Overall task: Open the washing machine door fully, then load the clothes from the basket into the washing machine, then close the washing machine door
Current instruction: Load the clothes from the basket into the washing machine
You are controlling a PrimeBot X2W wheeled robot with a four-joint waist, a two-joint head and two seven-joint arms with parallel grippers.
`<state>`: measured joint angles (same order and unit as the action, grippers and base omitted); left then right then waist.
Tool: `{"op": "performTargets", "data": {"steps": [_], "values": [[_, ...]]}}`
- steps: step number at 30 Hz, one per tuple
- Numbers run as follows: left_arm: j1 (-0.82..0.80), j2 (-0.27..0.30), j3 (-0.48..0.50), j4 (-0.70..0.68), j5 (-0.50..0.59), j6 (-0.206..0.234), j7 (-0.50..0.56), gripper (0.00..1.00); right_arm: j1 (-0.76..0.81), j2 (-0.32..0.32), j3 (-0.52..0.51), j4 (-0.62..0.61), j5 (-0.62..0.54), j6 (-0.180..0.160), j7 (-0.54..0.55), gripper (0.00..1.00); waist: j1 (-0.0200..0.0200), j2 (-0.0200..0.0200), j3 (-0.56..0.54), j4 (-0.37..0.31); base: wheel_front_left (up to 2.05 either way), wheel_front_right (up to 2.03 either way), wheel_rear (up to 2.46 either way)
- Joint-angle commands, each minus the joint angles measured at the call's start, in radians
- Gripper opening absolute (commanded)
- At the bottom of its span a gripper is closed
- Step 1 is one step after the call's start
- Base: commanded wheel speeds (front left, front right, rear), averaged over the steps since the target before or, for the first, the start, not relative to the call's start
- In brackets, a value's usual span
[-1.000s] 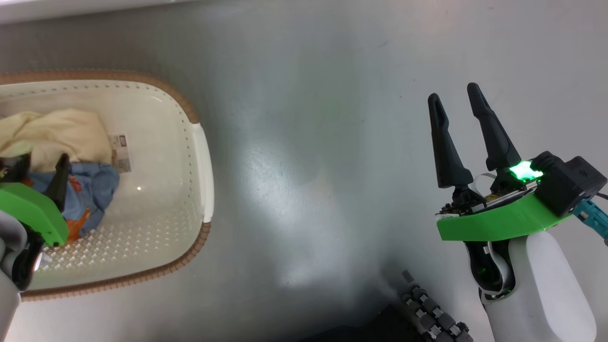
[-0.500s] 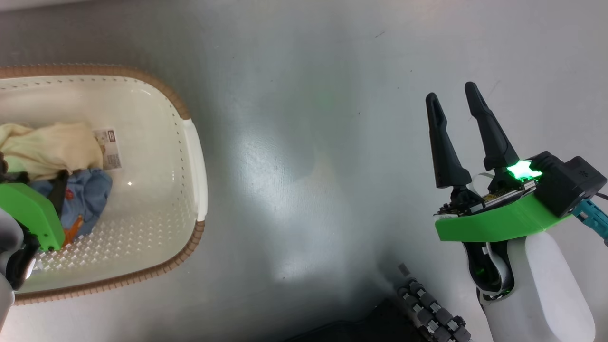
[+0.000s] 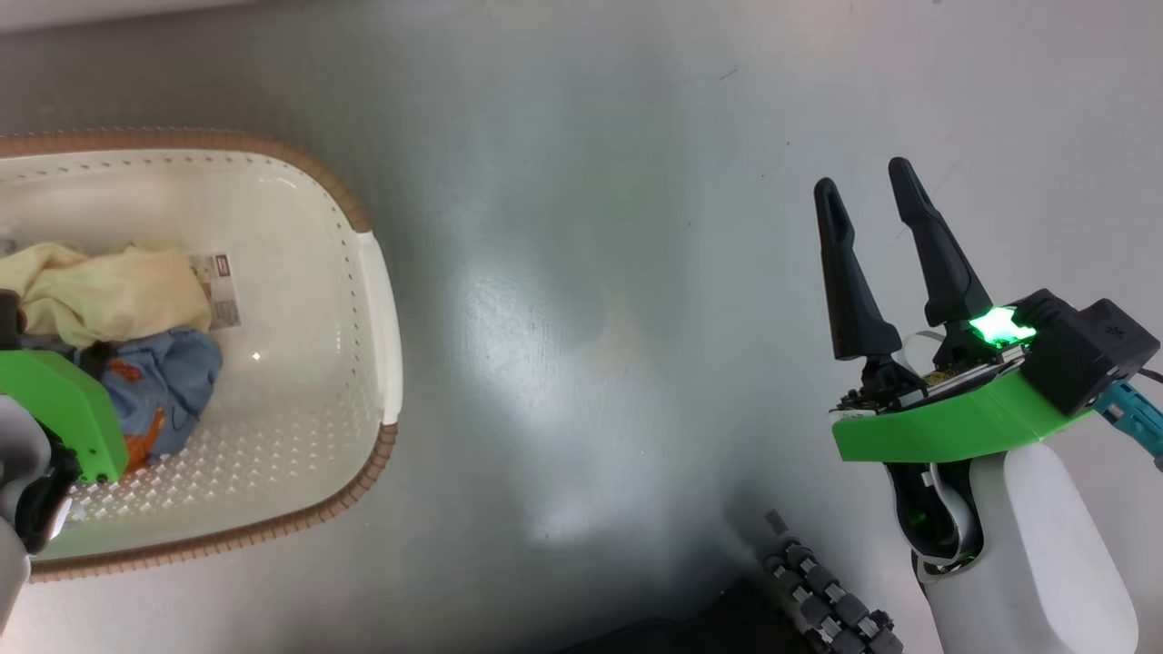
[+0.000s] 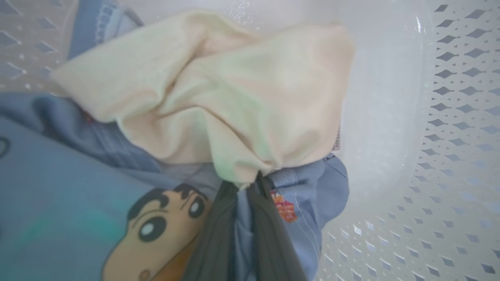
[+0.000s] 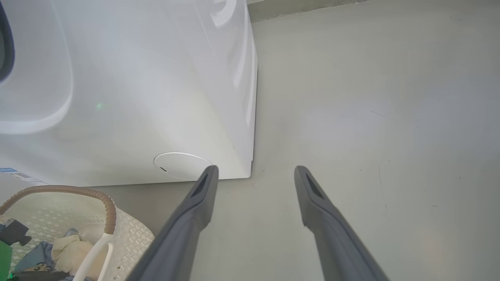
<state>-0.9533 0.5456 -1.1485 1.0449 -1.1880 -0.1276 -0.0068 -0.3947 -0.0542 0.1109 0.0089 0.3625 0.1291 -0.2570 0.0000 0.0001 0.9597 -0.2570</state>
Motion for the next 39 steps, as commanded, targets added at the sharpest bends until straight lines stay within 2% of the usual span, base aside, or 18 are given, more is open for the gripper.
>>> {"op": "performTargets", "data": {"steps": [1, 14, 27, 33, 39], "values": [[0.005, 0.046, 0.013, -0.001, -0.011, -0.003, -0.011, 0.0, 0.021, 0.004, 0.014, -0.017, -0.004, 0.002, -0.005, 1.0, 0.0, -0.0001, -0.005, 0.002, 0.0, 0.0, 0.0], [0.036, 0.04, -0.041, -0.056, -0.05, -0.003, -0.136, 0.0, 0.016, 0.004, 0.017, 0.011, 0.004, 0.002, -0.005, 1.0, 0.0, -0.0001, -0.114, 0.018, 0.0, 0.0, 0.0], [0.125, 0.029, -0.062, -0.116, -0.1, -0.003, -0.245, 0.0, 0.033, 0.004, 0.014, 0.059, -0.007, 0.002, -0.005, 1.0, 0.0, -0.0001, -0.284, 0.049, 0.0, 0.0, 0.0], [0.158, 0.033, -0.025, -0.151, -0.091, -0.003, -0.254, 0.0, 0.05, 0.004, 0.009, 0.079, -0.012, 0.002, -0.005, 1.0, 0.0, -0.0001, -0.35, 0.064, 0.0, 0.0, 0.0], [0.216, 0.035, 0.114, -0.218, -0.004, -0.003, -0.255, 0.0, 0.067, 0.004, 0.006, 0.099, -0.018, 0.002, -0.005, 1.0, 0.0, -0.0001, -0.423, 0.081, 0.0, 0.0, 0.0]]}}
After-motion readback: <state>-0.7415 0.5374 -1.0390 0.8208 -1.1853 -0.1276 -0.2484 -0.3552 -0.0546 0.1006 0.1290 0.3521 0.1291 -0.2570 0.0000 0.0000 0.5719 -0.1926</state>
